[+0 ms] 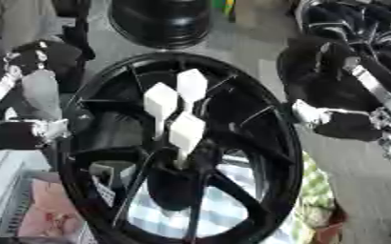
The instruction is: Pull the pin out of the wheel hub.
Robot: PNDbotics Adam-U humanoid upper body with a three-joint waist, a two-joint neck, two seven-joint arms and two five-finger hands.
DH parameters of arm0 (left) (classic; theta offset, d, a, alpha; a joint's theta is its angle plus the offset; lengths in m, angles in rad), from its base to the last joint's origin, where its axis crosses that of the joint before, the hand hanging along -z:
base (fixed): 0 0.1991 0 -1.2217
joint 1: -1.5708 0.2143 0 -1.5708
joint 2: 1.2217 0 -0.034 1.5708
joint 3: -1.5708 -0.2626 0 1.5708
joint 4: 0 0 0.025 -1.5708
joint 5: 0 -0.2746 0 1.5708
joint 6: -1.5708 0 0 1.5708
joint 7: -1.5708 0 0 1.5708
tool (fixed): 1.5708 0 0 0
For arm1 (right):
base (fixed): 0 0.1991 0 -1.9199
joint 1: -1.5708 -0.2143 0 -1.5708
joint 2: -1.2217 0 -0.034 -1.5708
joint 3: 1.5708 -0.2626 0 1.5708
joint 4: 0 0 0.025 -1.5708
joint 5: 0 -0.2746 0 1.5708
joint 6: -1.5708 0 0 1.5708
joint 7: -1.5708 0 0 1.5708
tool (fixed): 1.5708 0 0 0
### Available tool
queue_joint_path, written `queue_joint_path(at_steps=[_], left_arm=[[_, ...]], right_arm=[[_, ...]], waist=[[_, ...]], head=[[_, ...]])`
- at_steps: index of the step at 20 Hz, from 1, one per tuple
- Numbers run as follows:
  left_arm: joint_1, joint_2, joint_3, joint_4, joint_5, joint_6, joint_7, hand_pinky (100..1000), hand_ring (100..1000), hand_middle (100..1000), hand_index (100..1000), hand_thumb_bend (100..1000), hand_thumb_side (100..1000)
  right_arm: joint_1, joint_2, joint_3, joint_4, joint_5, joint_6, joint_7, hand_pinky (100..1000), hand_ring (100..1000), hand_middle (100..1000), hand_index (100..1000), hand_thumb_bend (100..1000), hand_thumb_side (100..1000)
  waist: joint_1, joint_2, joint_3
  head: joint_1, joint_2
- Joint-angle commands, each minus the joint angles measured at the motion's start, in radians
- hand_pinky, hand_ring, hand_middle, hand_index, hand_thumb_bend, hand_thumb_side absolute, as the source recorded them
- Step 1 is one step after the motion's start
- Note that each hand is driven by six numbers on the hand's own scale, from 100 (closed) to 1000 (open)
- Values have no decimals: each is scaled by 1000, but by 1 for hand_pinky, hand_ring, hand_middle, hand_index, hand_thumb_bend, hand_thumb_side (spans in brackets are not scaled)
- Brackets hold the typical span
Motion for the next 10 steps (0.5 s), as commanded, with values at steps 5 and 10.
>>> queue_joint_path(at_steps=[5,10], left_arm=[[-10,18,2,-17,-10,-2,-5,733,767,779,850,576,649],[-9,18,1,-17,-11,-2,-5,733,767,779,850,575,649]], right_arm=[[-9,-21,-8,-10,4,-4,-5,674,773,770,908,144,265],[-10,-20,-8,-9,4,-5,-5,674,773,770,908,143,264]], waist=[[12,-8,-2],[12,-7,-3]], head=[[-14,15],[-14,15]])
